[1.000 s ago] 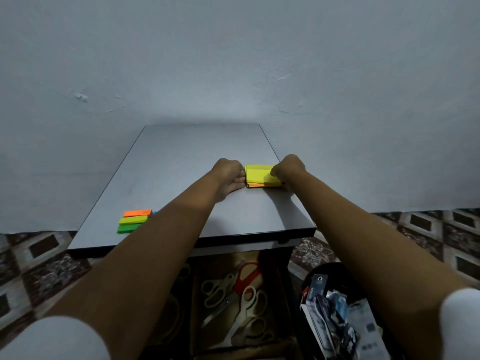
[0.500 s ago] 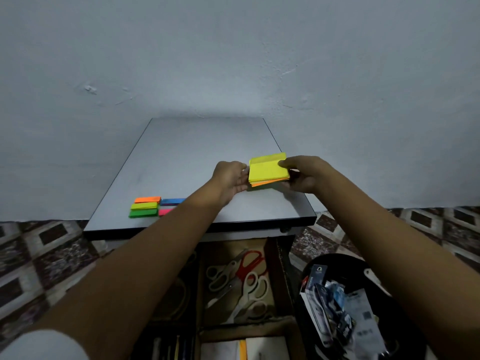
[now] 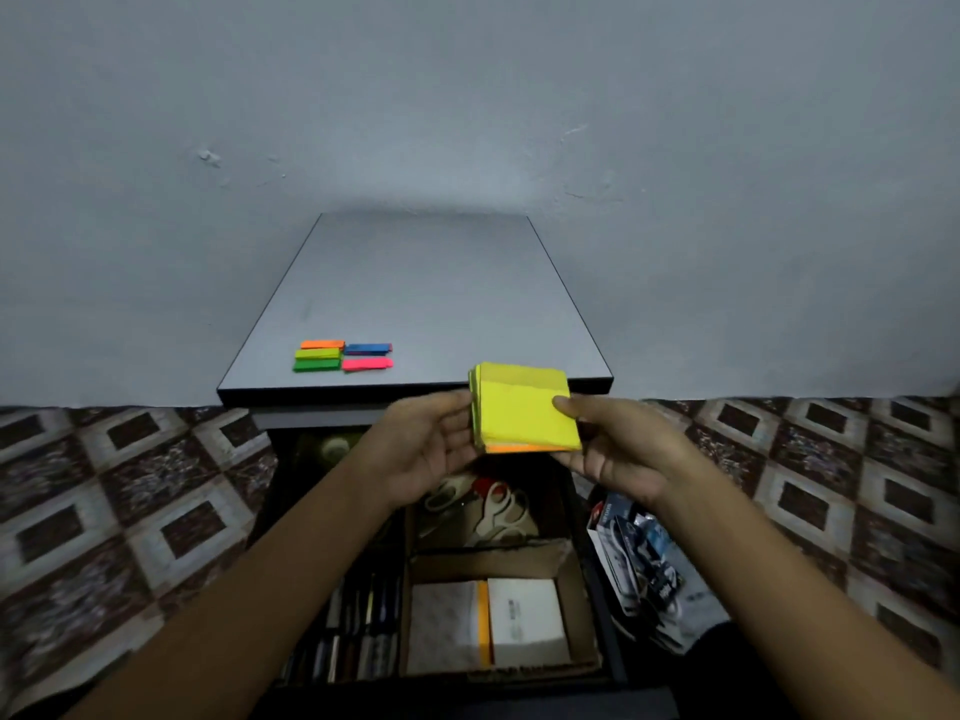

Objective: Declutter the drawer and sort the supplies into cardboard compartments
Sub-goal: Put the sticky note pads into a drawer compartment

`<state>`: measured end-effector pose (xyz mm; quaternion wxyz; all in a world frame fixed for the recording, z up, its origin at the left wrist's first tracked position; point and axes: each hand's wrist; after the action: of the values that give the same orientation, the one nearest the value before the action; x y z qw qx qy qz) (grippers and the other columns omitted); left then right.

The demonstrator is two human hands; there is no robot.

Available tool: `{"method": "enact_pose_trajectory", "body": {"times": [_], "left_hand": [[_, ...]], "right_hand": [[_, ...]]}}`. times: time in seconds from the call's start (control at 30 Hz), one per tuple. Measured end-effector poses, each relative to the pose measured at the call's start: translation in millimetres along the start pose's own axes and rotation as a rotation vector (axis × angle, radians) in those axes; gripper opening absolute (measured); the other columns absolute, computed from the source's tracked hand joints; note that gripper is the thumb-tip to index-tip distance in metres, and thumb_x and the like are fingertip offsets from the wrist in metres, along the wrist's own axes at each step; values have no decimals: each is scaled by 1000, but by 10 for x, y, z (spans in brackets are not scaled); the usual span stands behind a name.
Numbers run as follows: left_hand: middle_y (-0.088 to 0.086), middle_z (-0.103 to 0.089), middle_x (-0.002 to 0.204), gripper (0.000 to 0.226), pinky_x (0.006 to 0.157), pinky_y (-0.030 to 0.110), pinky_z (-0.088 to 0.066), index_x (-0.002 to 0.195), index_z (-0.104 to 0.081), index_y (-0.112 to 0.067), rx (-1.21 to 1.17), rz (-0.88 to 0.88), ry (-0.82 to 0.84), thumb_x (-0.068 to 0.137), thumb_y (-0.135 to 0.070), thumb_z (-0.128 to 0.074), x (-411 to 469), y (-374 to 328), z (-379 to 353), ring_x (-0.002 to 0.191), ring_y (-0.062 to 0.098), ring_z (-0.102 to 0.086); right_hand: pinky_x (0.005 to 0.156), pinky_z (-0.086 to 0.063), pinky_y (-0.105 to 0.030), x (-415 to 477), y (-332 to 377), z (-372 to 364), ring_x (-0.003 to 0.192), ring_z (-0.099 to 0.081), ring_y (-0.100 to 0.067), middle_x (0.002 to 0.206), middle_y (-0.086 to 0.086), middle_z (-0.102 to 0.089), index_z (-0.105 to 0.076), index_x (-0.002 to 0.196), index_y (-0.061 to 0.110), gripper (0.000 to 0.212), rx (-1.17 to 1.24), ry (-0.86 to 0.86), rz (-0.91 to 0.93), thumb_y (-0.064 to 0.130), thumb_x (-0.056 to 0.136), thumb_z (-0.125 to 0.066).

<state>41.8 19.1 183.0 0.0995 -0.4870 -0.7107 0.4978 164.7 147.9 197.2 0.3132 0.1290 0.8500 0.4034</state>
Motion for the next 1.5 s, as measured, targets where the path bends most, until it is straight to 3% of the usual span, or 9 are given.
{"method": "enact_pose_trajectory", "body": {"times": [0.1,0.27,0.43,0.6,0.77,1.1,1.23,1.37,1.5], "left_hand": [[10,-70,74,19,57,26,-57,89,-61,-5,55,20,-66,95,-7,-43,-230,243,105,63,17,-68],[9,-67,81,17,51,25,-56,88,-62,-5,205,39,-181,96,-6,-46,-447,620,280,69,18,-65],[8,-67,74,13,47,22,-54,85,-61,-4,300,54,-238,93,-4,-52,-525,882,374,54,11,-66],[7,-66,71,14,48,22,-55,85,-59,-5,236,54,-317,95,-4,-49,-523,1062,460,49,9,-65],[7,-64,79,15,53,21,-54,89,-56,-5,271,37,-356,97,-4,-44,-461,1139,507,68,16,-63],[16,-55,78,24,41,19,-48,71,-51,-6,696,170,-280,93,1,-44,-299,1240,377,59,18,-55],[8,-53,73,14,51,25,-50,83,-55,-4,718,211,-298,94,-3,-47,-205,1318,298,62,17,-55],[17,-61,83,23,76,39,-53,68,-56,-8,761,215,-314,90,-5,-54,-144,1436,311,85,31,-63],[17,-56,73,20,68,34,-46,68,-61,-5,819,159,-341,88,-6,-55,-143,1493,374,70,24,-55]], "right_hand": [[55,-58,-27,-127,-340,110,62,-67,-19,88,-15,-66,-60,92,0,12,-27,-7,-40,-1,92,-47],[50,-57,-25,-272,-842,230,60,-66,-20,69,-11,-70,-60,93,-1,12,-19,-62,-108,-2,92,-49],[55,-55,-28,-284,-1136,336,72,-62,-21,83,-13,-64,-60,84,2,8,-247,-157,-56,1,90,-55],[80,-52,-44,-202,-1244,441,81,-62,-25,86,-12,-65,-61,74,9,17,-513,-267,76,5,90,-58],[66,-50,-32,-166,-1144,560,74,-60,-20,83,-9,-63,-61,85,5,9,-459,-309,166,4,92,-54],[57,-56,-24,-71,-1185,700,75,-61,-18,87,-8,-63,-59,92,3,8,-241,-311,264,6,94,-51],[60,-55,-24,-37,-1267,724,73,-61,-17,86,-9,-64,-60,85,9,13,-206,-331,278,6,94,-52],[58,-55,-20,-32,-1286,734,72,-61,-16,83,-7,-64,-60,86,8,11,-191,-323,300,5,93,-52],[58,-54,-19,-12,-1313,739,68,-60,-16,80,-10,-60,-60,93,6,7,-233,-328,303,6,93,-53]]}}
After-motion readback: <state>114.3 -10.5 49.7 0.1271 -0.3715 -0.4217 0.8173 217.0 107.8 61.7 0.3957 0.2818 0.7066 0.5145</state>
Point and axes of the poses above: each hand's wrist, its own x-axis towards the middle knuckle, its own z-axis out of the back of the hand, y = z × x
